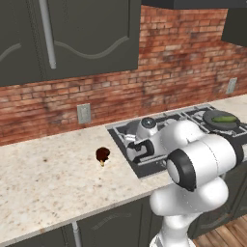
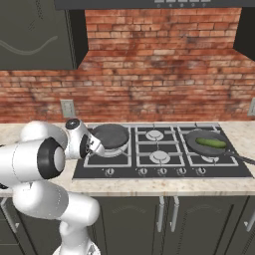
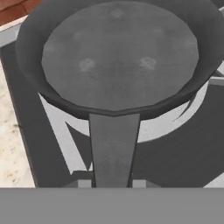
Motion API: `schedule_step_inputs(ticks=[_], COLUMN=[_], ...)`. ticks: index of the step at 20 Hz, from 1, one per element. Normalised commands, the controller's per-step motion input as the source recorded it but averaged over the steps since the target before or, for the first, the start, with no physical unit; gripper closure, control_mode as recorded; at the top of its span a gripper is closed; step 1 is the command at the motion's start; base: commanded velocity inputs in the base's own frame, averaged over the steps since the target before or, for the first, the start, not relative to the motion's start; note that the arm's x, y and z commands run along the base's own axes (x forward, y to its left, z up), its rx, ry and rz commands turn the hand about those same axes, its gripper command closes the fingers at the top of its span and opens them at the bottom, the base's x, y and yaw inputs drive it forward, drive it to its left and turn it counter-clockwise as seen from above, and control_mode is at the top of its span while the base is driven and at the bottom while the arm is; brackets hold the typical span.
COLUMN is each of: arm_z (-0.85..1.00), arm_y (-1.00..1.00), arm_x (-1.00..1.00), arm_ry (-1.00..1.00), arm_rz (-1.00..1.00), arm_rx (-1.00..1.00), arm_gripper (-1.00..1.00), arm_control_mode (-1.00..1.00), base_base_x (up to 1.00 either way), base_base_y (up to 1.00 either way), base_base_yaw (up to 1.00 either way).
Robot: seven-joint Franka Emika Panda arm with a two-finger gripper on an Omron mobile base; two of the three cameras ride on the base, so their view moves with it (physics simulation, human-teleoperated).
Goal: Place both pans onto different burners. Then place the cucumber and the steak on different pans.
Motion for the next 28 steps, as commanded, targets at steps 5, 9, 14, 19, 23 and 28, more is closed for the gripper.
schedule_step_inputs(ticks=[5, 9, 14, 19, 23, 28], arm_z=[0.22, 0.41, 0.38, 0.54, 0.26, 0.27], arm_y=[-0.01, -0.06, -0.11, 0.24, 0.64, 0.72], arm_x=[-0.25, -0.13, -0.11, -0.48, -0.7, -0.46], arm_ry=[0.0, 0.0, 0.0, 0.01, 0.01, 0.0], arm_rz=[0.0, 0.0, 0.0, 0.08, 0.15, 0.07], arm_rx=[0.01, 0.02, 0.02, 0.03, 0.0, 0.01], arm_gripper=[-1.0, -1.0, -1.0, -1.0, -1.0, -1.0], arm_control_mode=[-1.0, -1.0, -1.0, -1.0, -1.0, -1.0], base_base_x=[0.0, 0.0, 0.0, 0.0, 0.0, 0.0], base_base_y=[0.0, 0.0, 0.0, 0.0, 0.0, 0.0], base_base_yaw=[0.0, 0.0, 0.0, 0.0, 0.0, 0.0])
